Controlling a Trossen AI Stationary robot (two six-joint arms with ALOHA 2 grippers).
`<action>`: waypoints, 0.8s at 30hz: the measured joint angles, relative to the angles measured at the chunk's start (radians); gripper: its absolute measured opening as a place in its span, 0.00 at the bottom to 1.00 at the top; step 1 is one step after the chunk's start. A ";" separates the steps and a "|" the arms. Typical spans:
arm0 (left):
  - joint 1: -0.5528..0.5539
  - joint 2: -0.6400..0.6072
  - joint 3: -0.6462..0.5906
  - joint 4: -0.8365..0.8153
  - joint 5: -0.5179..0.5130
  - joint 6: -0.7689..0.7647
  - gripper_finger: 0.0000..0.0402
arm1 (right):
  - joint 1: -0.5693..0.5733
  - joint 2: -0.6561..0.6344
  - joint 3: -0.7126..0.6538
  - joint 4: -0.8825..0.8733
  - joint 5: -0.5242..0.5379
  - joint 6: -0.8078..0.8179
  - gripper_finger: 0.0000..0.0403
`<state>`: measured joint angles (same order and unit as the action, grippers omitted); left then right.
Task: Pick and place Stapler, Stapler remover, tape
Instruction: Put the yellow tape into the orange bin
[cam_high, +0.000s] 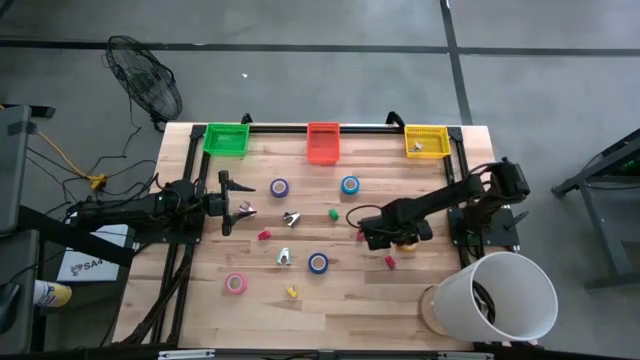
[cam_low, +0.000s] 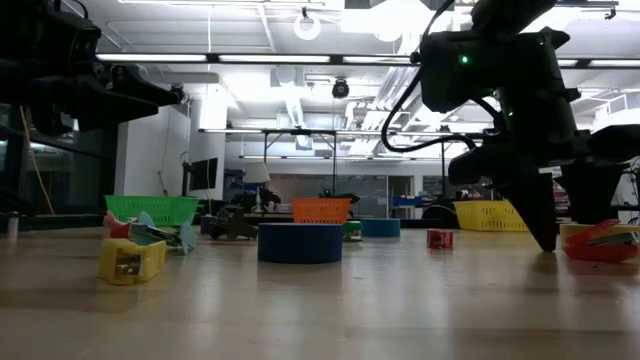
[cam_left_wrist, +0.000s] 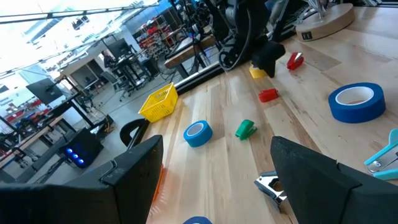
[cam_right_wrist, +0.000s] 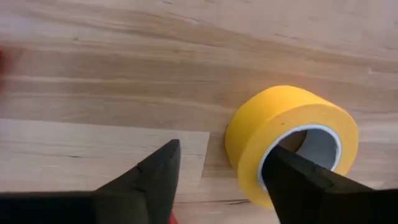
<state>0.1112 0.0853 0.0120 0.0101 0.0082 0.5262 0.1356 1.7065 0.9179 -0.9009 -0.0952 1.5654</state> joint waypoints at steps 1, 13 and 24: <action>0.000 0.000 0.000 0.000 0.000 0.000 0.73 | 0.000 0.000 0.000 0.000 0.004 0.000 0.47; 0.000 0.000 0.000 0.000 0.000 0.000 0.73 | -0.004 0.001 -0.001 0.023 0.063 -0.125 0.08; 0.000 0.000 0.000 0.000 0.000 0.000 0.73 | -0.113 0.003 0.105 0.060 0.119 -0.469 0.08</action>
<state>0.1112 0.0853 0.0120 0.0097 0.0082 0.5262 0.0229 1.7100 1.0231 -0.8410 0.0238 1.0968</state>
